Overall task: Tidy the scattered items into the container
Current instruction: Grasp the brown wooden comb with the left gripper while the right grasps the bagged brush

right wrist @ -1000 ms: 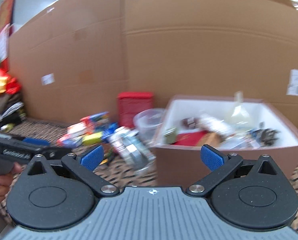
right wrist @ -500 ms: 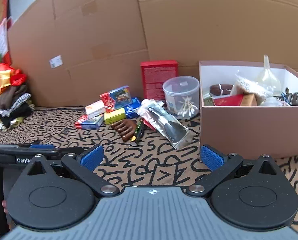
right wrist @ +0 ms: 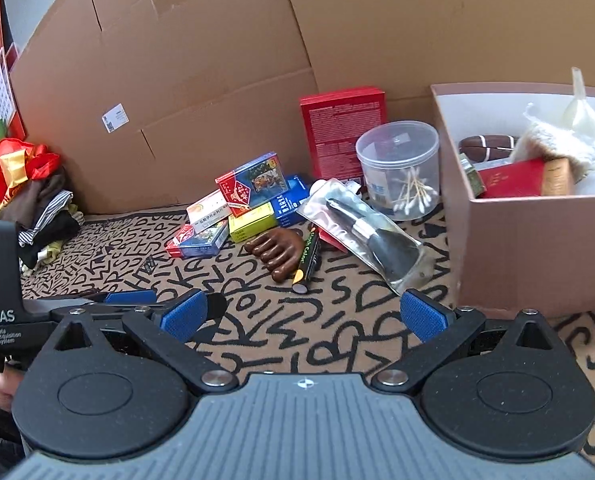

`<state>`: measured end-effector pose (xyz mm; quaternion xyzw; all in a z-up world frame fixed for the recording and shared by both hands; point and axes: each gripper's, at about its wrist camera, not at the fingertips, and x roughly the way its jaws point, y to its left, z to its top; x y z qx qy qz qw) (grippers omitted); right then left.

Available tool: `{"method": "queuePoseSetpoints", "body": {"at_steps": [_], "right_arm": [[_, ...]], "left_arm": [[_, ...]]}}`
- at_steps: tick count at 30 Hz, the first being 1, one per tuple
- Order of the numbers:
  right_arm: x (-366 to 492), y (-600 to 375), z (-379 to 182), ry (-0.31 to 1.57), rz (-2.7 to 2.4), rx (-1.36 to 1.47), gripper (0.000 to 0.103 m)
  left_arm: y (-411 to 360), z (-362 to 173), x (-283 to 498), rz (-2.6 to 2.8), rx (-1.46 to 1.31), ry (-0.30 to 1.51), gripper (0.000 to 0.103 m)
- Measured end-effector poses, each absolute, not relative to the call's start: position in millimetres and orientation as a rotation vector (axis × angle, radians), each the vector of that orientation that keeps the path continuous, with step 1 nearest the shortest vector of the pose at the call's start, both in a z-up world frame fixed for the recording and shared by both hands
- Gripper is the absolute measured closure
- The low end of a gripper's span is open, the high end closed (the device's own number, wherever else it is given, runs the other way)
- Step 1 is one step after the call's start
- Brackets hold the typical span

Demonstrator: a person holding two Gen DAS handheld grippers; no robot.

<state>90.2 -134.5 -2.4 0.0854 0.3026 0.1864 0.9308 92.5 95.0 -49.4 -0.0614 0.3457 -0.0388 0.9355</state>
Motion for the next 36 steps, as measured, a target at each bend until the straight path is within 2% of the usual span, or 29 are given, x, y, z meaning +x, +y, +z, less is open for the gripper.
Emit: {"method": "queuePoseSetpoints", "body": {"at_steps": [23, 24, 29, 31, 33, 36], "right_arm": [[138, -94, -35, 0.546, 0.163, -0.098, 0.0], [138, -91, -37, 0.542, 0.156, -0.12, 0.005], [137, -77, -39, 0.502, 0.207, -0.229, 0.007], [144, -76, -41, 0.507, 0.193, -0.245, 0.013], [153, -78, -43, 0.535, 0.201, -0.221, 0.022], [163, -80, -49, 0.564, 0.192, -0.205, 0.026]], "left_arm": [[99, -74, 174, -0.104, -0.134, 0.796, 0.0], [99, -76, 177, -0.102, -0.133, 0.799, 0.0], [100, -78, 186, -0.098, -0.123, 0.793, 0.0], [101, -77, 191, -0.104, -0.116, 0.789, 0.0], [98, -75, 196, -0.121, -0.095, 0.784, 0.001], [92, -74, 205, -0.147, -0.055, 0.782, 0.005]]}}
